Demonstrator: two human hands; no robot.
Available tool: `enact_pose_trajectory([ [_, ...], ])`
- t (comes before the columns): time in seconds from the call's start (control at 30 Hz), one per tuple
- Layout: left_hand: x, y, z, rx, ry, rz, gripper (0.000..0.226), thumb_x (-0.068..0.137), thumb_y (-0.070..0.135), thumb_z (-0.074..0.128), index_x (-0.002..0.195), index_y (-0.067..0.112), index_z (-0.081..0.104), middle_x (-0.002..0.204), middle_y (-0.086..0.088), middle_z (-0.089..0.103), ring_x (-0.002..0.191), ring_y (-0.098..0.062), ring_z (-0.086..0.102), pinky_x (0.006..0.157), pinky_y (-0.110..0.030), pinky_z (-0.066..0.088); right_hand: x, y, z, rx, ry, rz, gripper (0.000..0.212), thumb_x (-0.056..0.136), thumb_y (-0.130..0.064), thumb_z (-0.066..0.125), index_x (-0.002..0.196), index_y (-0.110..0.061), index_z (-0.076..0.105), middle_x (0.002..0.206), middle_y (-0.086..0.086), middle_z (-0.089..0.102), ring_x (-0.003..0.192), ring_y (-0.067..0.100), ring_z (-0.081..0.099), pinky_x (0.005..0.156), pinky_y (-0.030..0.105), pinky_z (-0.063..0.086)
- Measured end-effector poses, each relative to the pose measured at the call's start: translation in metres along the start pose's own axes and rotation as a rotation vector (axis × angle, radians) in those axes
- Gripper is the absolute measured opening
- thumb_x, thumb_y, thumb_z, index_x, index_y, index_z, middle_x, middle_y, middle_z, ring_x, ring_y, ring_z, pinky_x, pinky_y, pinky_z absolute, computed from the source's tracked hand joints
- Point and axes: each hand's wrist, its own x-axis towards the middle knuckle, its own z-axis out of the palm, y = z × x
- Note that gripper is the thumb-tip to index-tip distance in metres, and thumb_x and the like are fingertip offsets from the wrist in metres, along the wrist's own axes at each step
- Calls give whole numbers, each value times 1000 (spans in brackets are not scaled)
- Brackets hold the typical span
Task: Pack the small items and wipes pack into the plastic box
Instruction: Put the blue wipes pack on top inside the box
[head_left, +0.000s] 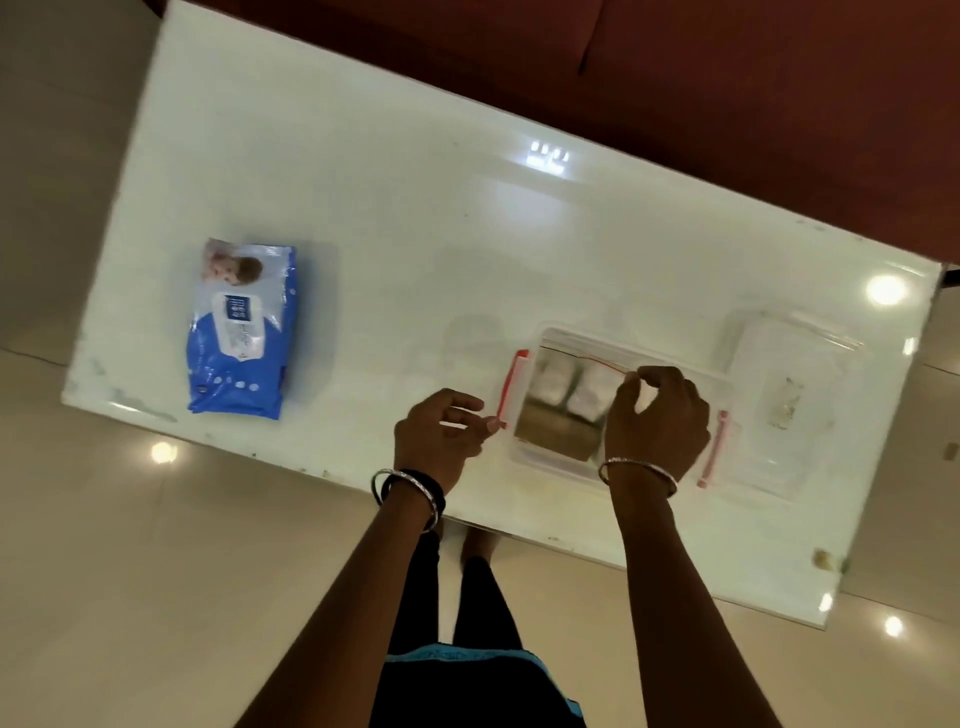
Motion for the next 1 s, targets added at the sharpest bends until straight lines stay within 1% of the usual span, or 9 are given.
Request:
enact_pose_trajectory([
  [0.1,6,-9,-28,-99,105,-56,8,81,5,69,88,8,70,77,-8,70,67,-22,66,73,-45,61,-28,-39,3,118,10,-143,12,85,-21,59,90,-19,70,90,2,71,91,30,62,74,36,42],
  [0.23,14,-24,-71,-172,297,-120,11,84,2,64,92,6,70,83,-9,70,72,-23,66,73,-38,60,-63,-85,19,268,-78,-411,6,86,-13,65,89,-14,71,84,2,70,82,25,63,76,35,46],
  [0.33,28,-33,-110,-456,475,-255,21,85,0,63,106,-3,64,88,-15,66,71,-23,63,65,-29,58,-85,-127,41,364,-258,-511,7,87,-13,63,90,-17,68,84,-4,68,75,16,62,71,34,53],
  [0.43,41,-44,-141,-753,578,-405,37,88,3,62,123,-3,53,92,-12,62,84,-27,60,68,-32,55,-98,-172,66,460,-418,-506,13,90,-14,59,99,-18,68,86,-4,69,73,12,63,68,35,56],
  [0.53,48,-53,-161,-878,551,-493,50,87,12,66,132,0,47,112,-14,57,98,-28,58,80,-37,52,-102,-215,91,477,-522,-475,20,91,-18,58,110,-20,64,92,-3,69,76,9,63,72,30,55],
  [0.6,53,-58,-170,-924,526,-495,54,85,17,69,132,3,48,118,-14,57,106,-28,58,87,-38,52,-101,-242,111,410,-611,-505,27,91,-21,60,118,-18,62,104,1,69,90,16,67,79,29,53],
  [0.77,67,-61,-185,-998,467,-440,34,84,22,71,115,15,59,122,-13,63,115,-29,59,89,-41,53,-91,-293,152,128,-825,-642,60,92,-26,62,147,-13,41,145,10,47,133,30,46,108,38,38],
  [0.87,75,-64,-191,-1023,448,-455,47,84,25,71,126,16,53,124,-12,61,117,-30,56,91,-45,53,-95,-310,172,-26,-923,-729,70,93,-31,60,153,-15,29,151,10,40,137,31,40,112,41,37],
  [1.0,80,-73,-196,-1001,448,-477,44,86,33,66,126,18,53,125,-9,60,117,-28,57,83,-41,54,-99,-314,185,-88,-891,-758,67,89,-36,66,145,-13,40,139,14,47,126,33,49,105,40,42],
])
